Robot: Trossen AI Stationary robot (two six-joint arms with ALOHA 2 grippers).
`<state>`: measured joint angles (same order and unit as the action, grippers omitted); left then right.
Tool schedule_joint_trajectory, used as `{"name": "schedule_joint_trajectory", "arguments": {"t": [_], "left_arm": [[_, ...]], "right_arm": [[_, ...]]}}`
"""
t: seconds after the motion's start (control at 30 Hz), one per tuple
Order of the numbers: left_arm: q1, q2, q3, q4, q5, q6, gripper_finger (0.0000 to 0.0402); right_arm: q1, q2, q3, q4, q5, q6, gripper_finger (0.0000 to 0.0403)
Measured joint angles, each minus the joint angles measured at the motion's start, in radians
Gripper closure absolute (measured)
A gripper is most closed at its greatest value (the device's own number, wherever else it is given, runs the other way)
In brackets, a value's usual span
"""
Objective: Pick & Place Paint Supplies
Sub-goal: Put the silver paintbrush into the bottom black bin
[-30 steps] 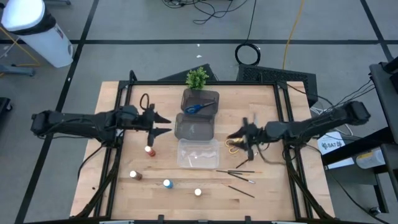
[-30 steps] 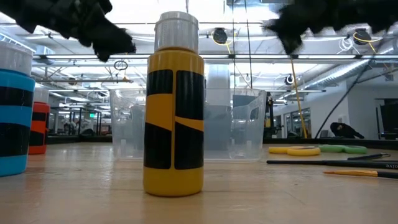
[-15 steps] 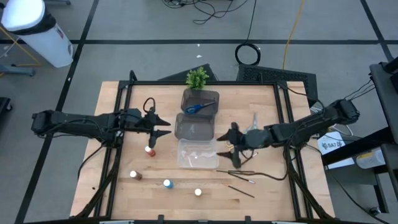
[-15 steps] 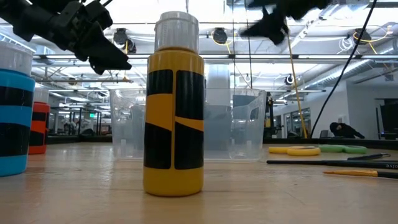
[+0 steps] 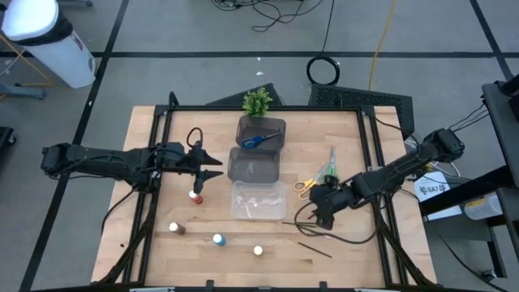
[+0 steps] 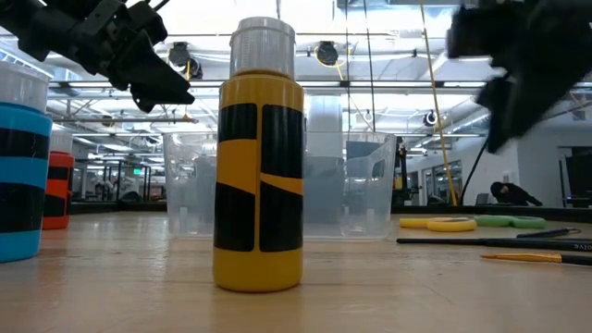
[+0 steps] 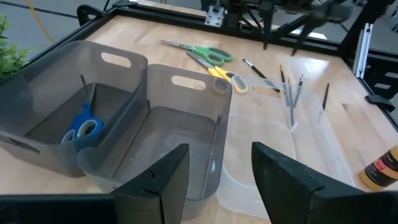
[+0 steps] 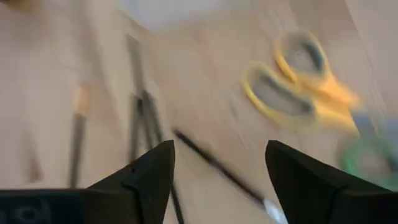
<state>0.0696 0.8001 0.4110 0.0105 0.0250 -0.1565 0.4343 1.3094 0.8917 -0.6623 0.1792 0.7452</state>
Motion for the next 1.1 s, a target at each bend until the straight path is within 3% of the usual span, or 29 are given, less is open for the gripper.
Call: {"name": "schedule_joint_trajectory", "arguments": {"t": [0.13, 0.27, 0.37, 0.47, 0.77, 1.1], "left_arm": [[0.000, 0.000, 0.000, 0.000, 0.000, -0.008, 0.0215], [0.000, 0.000, 0.000, 0.000, 0.000, -0.002, 0.0215], [0.000, 0.000, 0.000, 0.000, -0.001, -0.003, 0.0215], [-0.003, 0.000, 0.000, 0.003, -0.001, -0.030, 0.0215], [-0.035, 0.041, 0.000, 0.088, -0.002, -0.036, 0.0215], [-0.040, 0.174, 0.001, 0.156, -0.046, -0.029, 0.0215]], "right_arm": [[0.005, 0.000, -0.021, -0.103, -0.073, 0.106, 0.0176], [0.041, 0.000, -0.071, -0.110, -0.098, -0.023, 0.0191], [0.049, 0.000, -0.117, -0.113, -0.044, -0.100, 0.0213], [0.044, 0.000, -0.168, -0.110, 0.002, -0.103, 0.0250], [0.018, 0.000, -0.254, -0.034, 0.002, -0.115, 0.0394], [0.018, -0.003, -0.311, 0.090, 0.016, -0.133, 0.0395]]}}
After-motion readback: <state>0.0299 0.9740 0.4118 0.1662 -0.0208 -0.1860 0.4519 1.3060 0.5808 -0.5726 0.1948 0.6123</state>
